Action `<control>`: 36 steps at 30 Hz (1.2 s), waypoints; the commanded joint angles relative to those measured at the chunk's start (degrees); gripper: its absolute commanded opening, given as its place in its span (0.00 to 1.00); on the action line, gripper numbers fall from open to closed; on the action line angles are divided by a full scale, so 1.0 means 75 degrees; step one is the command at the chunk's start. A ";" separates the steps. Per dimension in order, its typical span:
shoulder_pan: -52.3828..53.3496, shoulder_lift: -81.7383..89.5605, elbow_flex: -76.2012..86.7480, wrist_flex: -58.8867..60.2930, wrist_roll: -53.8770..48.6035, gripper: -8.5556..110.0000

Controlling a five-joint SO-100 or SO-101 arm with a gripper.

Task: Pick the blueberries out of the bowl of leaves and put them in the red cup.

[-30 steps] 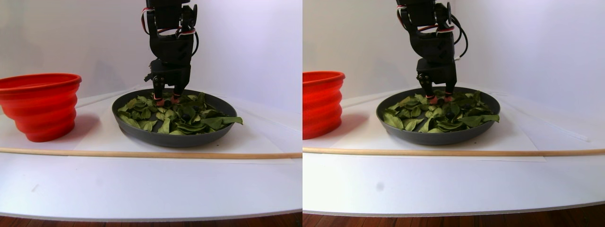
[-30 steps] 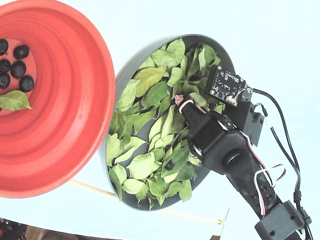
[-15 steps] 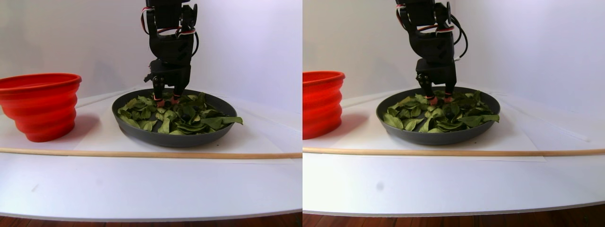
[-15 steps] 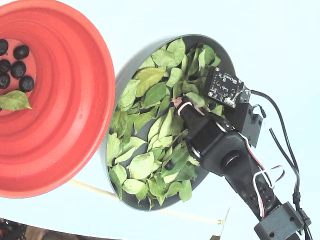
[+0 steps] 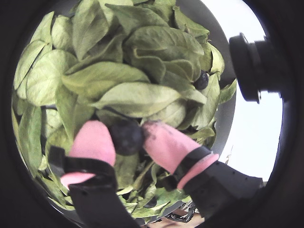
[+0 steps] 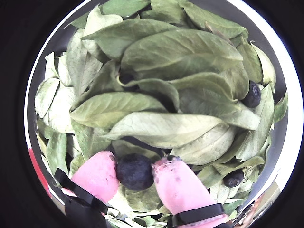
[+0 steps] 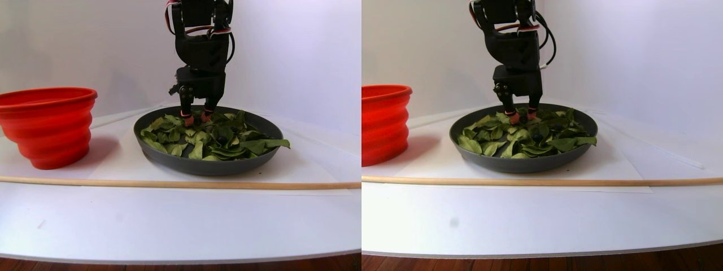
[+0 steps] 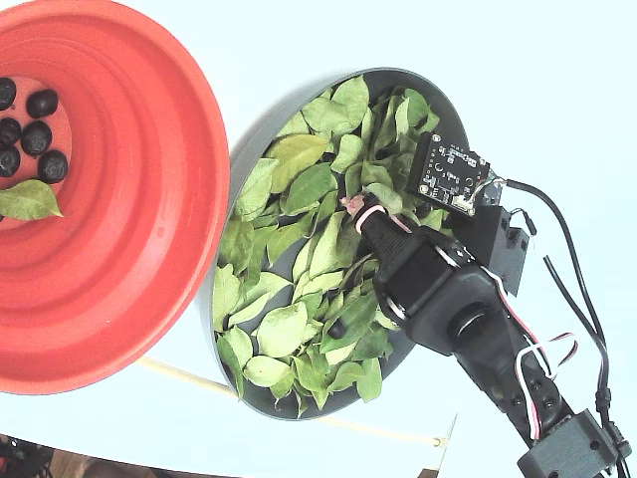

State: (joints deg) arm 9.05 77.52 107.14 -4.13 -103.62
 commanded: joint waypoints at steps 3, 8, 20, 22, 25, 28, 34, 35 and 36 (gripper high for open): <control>-0.0070 0.1125 0.0047 0.0129 0.0094 0.18; -0.0141 0.1406 0.0094 0.0434 0.0164 0.18; -0.0363 0.2051 0.0387 0.0961 0.0340 0.18; -0.0410 0.2156 0.0410 0.1078 0.0387 0.18; -0.0504 0.2332 0.0480 0.1207 0.0457 0.18; -0.0586 0.2555 0.0598 0.1312 0.0527 0.18; -0.0773 0.2871 0.0703 0.1547 0.0656 0.18; -0.0797 0.2930 0.0715 0.1594 0.0680 0.18; -0.0844 0.2988 0.0750 0.1641 0.0703 0.18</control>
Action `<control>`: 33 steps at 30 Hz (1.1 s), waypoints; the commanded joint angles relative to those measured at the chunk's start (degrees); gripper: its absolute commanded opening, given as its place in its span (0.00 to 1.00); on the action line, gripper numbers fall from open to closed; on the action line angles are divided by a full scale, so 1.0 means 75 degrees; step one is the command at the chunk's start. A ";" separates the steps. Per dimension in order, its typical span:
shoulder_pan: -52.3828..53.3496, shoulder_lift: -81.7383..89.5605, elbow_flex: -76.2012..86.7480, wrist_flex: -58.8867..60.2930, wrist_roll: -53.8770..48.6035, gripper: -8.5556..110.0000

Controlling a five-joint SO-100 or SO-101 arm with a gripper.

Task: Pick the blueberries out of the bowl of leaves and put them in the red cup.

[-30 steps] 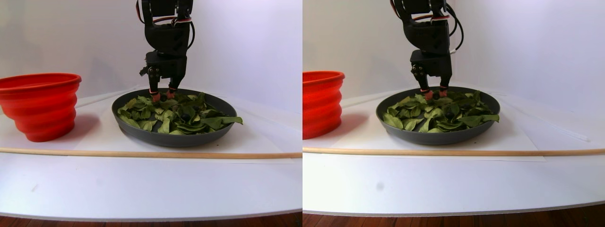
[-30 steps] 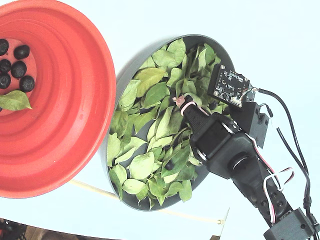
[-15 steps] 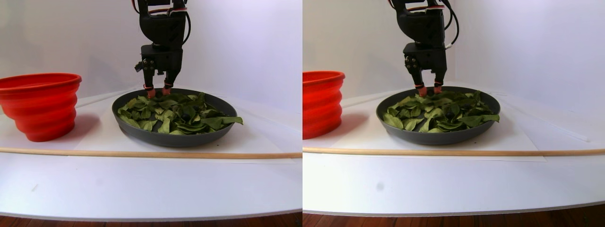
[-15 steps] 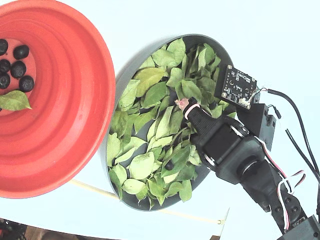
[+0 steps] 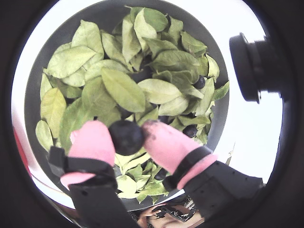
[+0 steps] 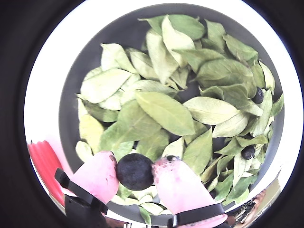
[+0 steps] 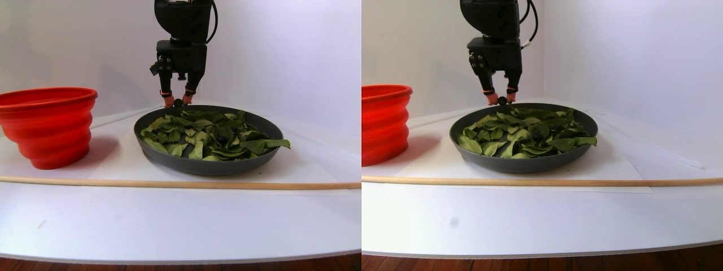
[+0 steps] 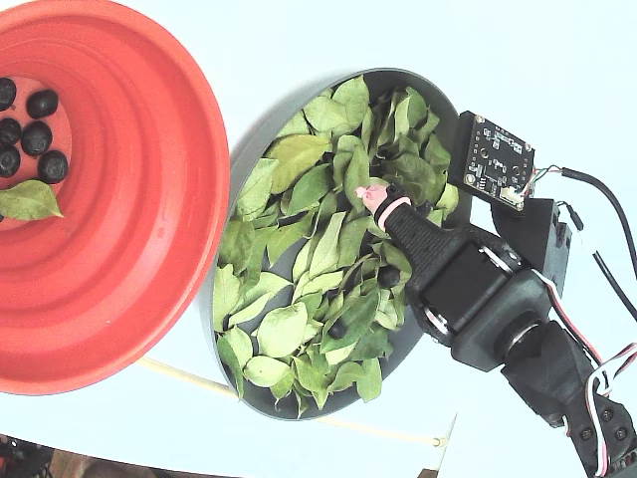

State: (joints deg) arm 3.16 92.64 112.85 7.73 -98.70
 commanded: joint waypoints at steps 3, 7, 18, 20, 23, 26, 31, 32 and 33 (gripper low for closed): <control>-0.0188 0.1148 0.0070 0.0164 0.0117 0.18; -0.0352 0.1418 0.0199 0.0305 0.0234 0.18; -0.0984 0.2168 0.0551 0.0738 0.0668 0.18; -0.1113 0.2320 0.0668 0.0785 0.0727 0.18; -0.1312 0.2461 0.0727 0.0867 0.0809 0.18; -0.1477 0.2660 0.0762 0.1020 0.0902 0.18; -0.1734 0.2824 0.0832 0.1195 0.1031 0.18; -0.1781 0.2859 0.0855 0.1207 0.1043 0.18; -0.1828 0.2883 0.0867 0.1219 0.1066 0.18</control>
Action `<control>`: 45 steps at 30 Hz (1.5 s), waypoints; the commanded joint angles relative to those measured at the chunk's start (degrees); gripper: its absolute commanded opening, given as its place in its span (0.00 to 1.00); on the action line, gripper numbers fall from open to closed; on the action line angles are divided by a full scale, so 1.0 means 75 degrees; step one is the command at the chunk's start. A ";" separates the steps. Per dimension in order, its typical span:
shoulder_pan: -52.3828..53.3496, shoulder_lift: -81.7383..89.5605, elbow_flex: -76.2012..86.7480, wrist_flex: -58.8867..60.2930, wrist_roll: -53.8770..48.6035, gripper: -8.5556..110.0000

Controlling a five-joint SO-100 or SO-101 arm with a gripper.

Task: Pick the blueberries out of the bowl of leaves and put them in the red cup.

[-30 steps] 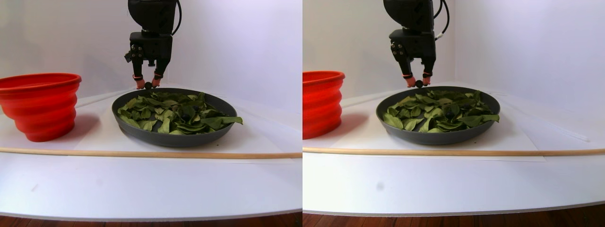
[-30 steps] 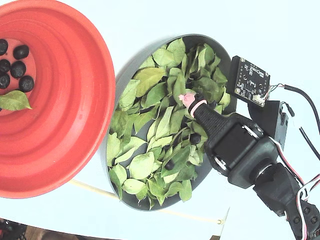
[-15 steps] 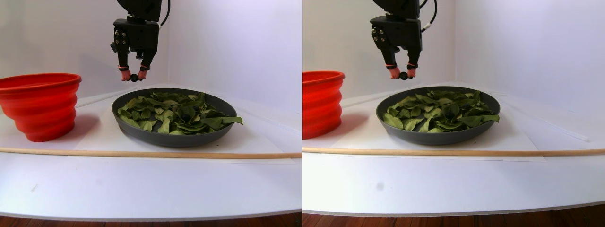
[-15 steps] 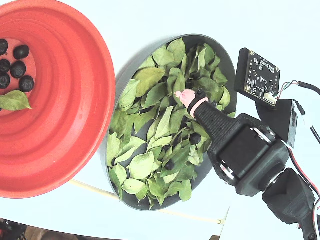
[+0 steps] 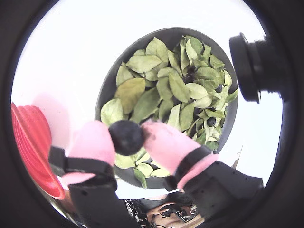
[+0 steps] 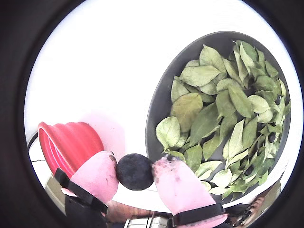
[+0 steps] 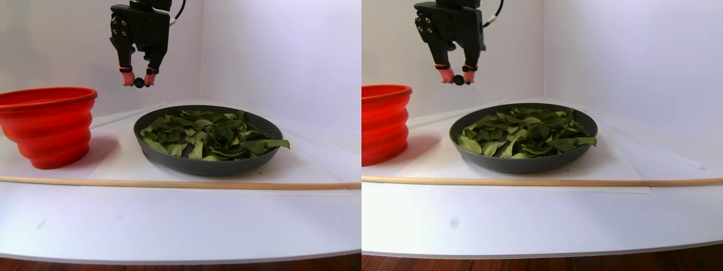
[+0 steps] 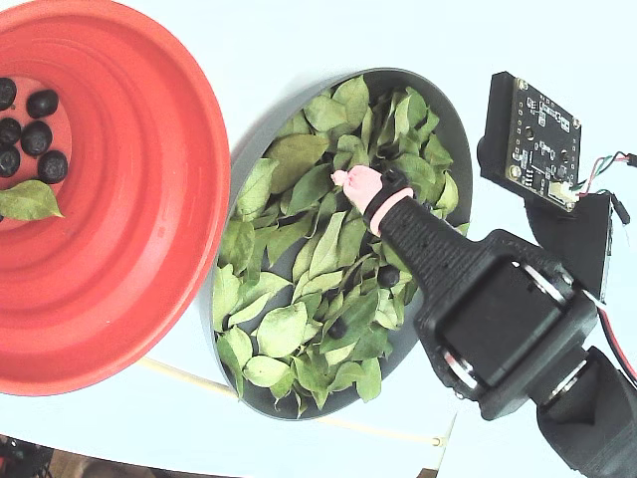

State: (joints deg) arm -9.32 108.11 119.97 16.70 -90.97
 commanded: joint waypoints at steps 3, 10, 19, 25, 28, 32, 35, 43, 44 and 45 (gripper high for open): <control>-0.0316 0.0891 -0.0070 0.0141 0.0141 0.18; -0.0750 0.1102 0.0000 0.0305 0.0422 0.18; -0.1195 0.1348 0.0023 0.0480 0.0773 0.18; -0.1488 0.1559 0.0117 0.0645 0.1008 0.18; -0.1664 0.1617 0.0152 0.0727 0.1125 0.18; -0.1828 0.1770 0.0223 0.0855 0.1324 0.18; -0.1969 0.1852 0.0328 0.0914 0.1512 0.18; -0.2285 0.2109 0.0586 0.1090 0.1945 0.19; -0.2309 0.2098 0.0609 0.1090 0.1969 0.19; -0.2320 0.2109 0.0633 0.1090 0.1992 0.19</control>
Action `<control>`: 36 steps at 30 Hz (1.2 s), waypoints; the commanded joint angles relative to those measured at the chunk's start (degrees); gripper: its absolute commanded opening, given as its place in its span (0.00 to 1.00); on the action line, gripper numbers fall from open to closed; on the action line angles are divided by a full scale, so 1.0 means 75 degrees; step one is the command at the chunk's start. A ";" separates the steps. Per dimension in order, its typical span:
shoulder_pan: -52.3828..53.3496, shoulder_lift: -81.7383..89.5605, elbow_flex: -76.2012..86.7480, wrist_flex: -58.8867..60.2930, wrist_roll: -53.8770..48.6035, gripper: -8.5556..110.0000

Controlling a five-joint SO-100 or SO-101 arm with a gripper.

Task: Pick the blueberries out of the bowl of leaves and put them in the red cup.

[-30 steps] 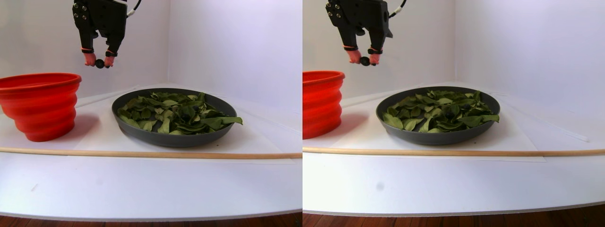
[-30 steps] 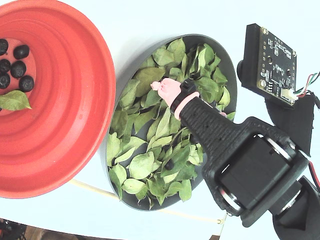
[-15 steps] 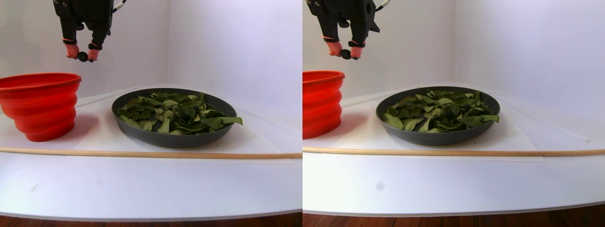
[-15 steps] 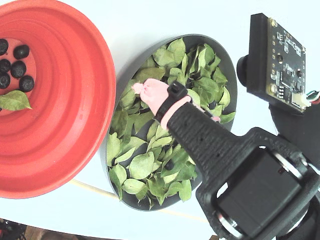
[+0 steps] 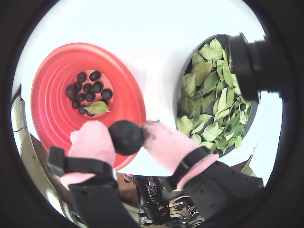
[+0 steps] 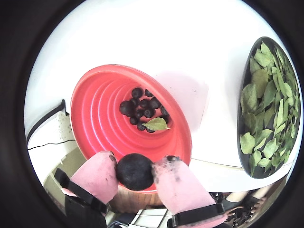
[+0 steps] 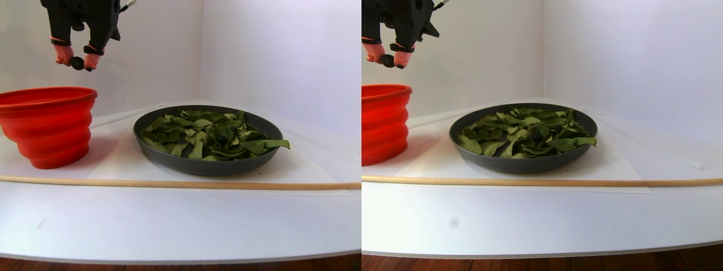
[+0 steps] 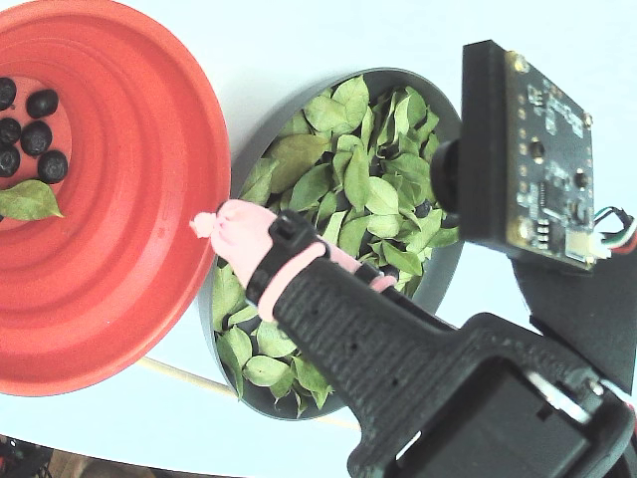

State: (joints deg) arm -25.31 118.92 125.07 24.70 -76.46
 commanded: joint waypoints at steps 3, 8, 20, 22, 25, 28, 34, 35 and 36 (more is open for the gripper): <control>-0.0246 0.0668 -0.0012 0.0023 0.0129 0.19; -0.0270 0.0703 0.0129 0.0023 0.0199 0.21; 0.0082 0.0680 0.0059 0.0023 0.0094 0.24; 0.0258 0.0680 0.0059 0.0035 0.0047 0.24; 0.0480 0.0668 -0.0012 0.0070 -0.0070 0.24; 0.0668 0.0633 -0.0094 0.0094 -0.0199 0.23; 0.1055 0.0574 -0.0188 0.0094 -0.0434 0.23; 0.1113 0.0574 -0.0199 0.0094 -0.0480 0.23; 0.1184 0.0563 -0.0223 0.0094 -0.0527 0.23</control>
State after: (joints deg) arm -17.14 119.09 127.09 25.40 -79.63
